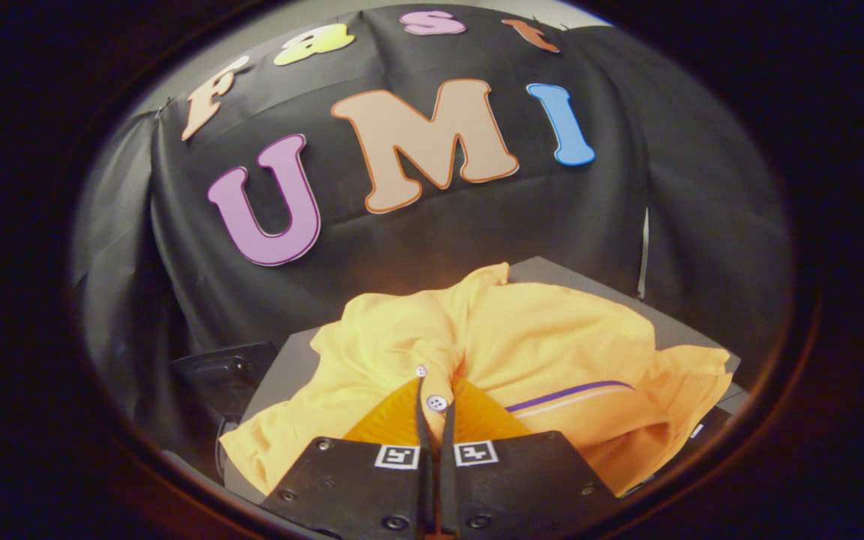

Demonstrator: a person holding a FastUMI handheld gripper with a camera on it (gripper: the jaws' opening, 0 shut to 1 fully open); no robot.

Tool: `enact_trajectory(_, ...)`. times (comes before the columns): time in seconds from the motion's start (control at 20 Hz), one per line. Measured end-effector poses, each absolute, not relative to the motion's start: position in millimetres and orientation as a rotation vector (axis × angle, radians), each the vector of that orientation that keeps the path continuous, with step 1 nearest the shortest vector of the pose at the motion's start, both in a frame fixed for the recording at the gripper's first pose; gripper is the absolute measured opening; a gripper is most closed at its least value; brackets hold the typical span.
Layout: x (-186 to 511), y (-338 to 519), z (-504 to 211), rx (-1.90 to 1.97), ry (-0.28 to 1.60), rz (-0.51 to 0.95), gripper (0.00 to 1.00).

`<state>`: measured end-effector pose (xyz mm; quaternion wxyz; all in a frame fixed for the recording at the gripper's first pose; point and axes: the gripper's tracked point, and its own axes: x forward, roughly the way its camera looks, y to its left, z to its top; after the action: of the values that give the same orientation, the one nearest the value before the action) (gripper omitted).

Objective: Put the clothes into the washing machine and then close the washing machine lid.

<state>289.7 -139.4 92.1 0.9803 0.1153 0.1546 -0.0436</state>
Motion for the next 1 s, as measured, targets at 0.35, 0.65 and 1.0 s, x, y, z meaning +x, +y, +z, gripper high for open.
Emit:
enact_trajectory(0.35,240,-91,108,0.268,0.272,-0.036,0.03)
enact_trajectory(0.65,213,-42,152,0.261,0.213,0.057,0.03)
enact_trajectory(1.0,197,17,185,0.248,0.182,0.145,0.01)
